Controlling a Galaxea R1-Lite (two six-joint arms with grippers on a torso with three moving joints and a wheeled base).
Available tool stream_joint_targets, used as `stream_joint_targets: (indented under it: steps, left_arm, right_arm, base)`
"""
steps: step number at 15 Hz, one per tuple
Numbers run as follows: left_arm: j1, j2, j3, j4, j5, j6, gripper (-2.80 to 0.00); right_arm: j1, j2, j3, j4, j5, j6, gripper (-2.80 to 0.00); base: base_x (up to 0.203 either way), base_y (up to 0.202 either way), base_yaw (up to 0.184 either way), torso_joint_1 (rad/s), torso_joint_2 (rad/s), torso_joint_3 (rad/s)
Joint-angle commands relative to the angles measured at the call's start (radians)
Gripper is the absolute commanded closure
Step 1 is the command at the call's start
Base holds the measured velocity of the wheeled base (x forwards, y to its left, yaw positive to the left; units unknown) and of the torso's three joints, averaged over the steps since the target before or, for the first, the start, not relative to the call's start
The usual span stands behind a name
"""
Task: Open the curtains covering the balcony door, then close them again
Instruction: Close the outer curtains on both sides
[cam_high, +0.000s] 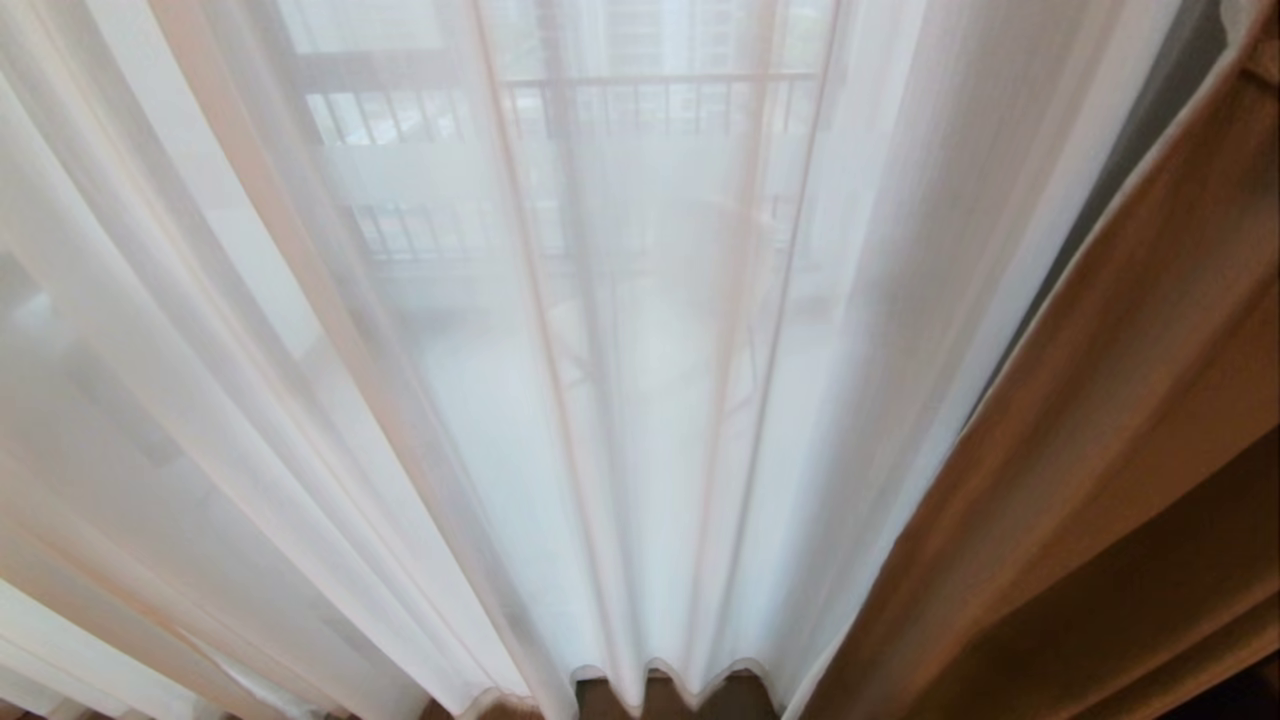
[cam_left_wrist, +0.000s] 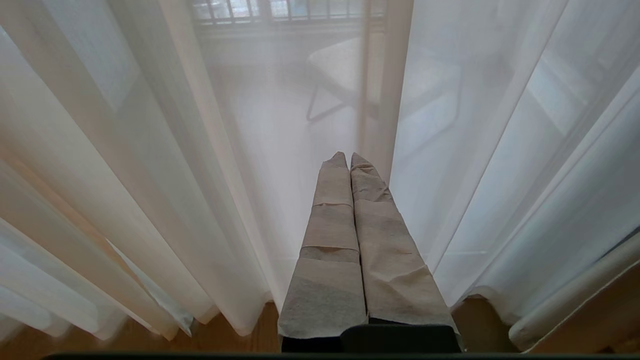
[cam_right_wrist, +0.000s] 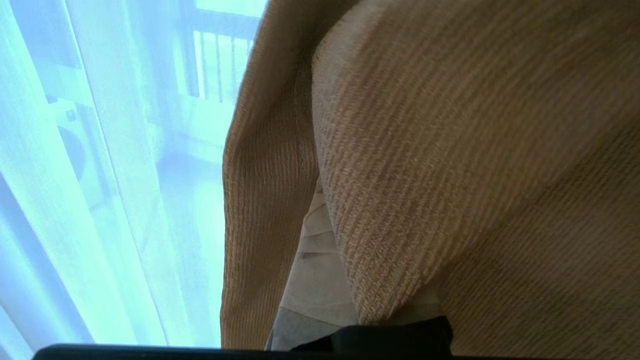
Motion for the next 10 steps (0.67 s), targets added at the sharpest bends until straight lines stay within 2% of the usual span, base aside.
stream_joint_targets:
  steps: [1,3,5,10]
  left_arm:
    - [0.0,0.0,0.0,0.0,0.0,0.0,0.0]
    - [0.0,0.0,0.0,0.0,0.001,0.0,0.0]
    - [0.0,0.0,0.0,0.0,0.001,0.0,0.0]
    - [0.0,0.0,0.0,0.0,0.001,0.0,0.0]
  right_arm:
    - [0.093,0.072,-0.01,-0.004,-0.06,-0.014,0.0]
    - [0.199,0.116,-0.03,-0.007,-0.145,-0.028,0.0]
    - [0.282,0.174,-0.065,-0.009,-0.193,-0.036,0.0]
    - [0.375,0.278,-0.158,-0.011,-0.217,-0.061,0.0]
  base:
    - [0.0,0.0,0.0,0.0,0.0,0.0]
    - [0.0,0.0,0.0,0.0,0.0,0.0]
    - [0.0,0.0,0.0,0.0,0.0,0.0]
    - [0.0,0.0,0.0,0.0,0.0,0.0]
